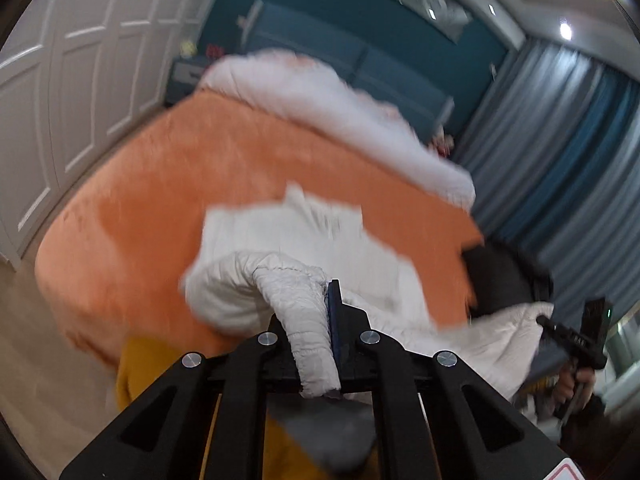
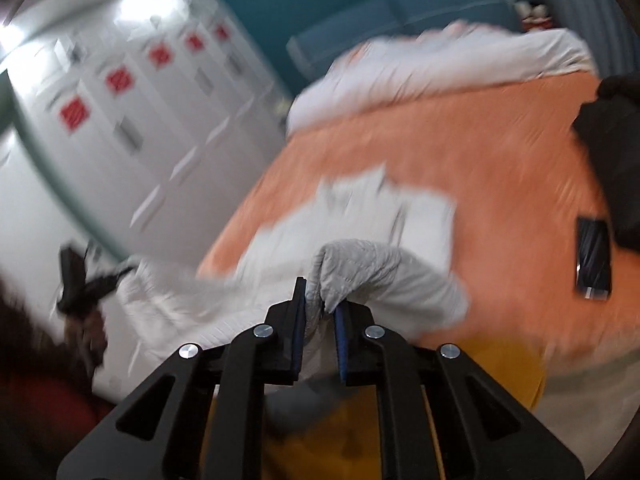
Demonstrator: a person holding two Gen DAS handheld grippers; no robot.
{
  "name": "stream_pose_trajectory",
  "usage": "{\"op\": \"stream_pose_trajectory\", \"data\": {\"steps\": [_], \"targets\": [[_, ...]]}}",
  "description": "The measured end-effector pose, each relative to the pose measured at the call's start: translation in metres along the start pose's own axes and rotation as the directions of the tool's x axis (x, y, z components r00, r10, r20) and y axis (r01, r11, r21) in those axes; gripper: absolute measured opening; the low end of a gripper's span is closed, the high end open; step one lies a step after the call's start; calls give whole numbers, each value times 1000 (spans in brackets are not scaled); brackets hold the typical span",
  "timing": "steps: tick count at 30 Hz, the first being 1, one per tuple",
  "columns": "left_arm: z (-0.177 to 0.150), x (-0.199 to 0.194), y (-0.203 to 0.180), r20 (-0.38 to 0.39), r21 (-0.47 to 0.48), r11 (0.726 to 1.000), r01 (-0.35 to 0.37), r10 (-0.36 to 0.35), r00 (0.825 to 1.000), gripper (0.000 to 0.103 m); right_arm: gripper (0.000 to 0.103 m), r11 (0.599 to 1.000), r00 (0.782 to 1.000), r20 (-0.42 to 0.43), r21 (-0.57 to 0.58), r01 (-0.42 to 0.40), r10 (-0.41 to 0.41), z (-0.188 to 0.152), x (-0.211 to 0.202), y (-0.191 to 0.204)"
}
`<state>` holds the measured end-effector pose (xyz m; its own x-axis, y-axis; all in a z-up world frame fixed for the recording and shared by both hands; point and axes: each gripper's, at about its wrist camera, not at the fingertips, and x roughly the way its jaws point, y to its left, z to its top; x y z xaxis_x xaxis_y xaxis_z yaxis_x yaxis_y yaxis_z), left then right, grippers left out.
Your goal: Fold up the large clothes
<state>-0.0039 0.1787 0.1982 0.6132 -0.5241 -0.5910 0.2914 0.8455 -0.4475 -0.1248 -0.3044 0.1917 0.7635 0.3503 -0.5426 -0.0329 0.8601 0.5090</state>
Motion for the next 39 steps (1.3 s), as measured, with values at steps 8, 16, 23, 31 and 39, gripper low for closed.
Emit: {"op": "stream_pose_trajectory", "data": {"steps": [8, 16, 23, 31, 39], "targets": [[86, 143, 26, 36, 25, 982, -186, 185, 982, 11, 12, 992, 989, 131, 120, 45, -61, 80, 117, -47], [99, 286, 74, -55, 85, 932, -353, 358, 932, 16, 15, 954, 978, 97, 257, 152, -182, 107, 242, -102], [76, 373, 130, -214, 37, 931, -364, 363, 907, 18, 19, 927, 965, 13, 280, 249, -263, 93, 313, -145], [48, 389, 125, -113, 100, 926, -365, 375, 920, 18, 20, 904, 968, 20, 363, 226, -249, 58, 348, -187], [40, 388, 132, -59, 30, 949, -313, 314, 947, 19, 22, 902, 976, 70, 400, 161, -205, 45, 350, -197]]}}
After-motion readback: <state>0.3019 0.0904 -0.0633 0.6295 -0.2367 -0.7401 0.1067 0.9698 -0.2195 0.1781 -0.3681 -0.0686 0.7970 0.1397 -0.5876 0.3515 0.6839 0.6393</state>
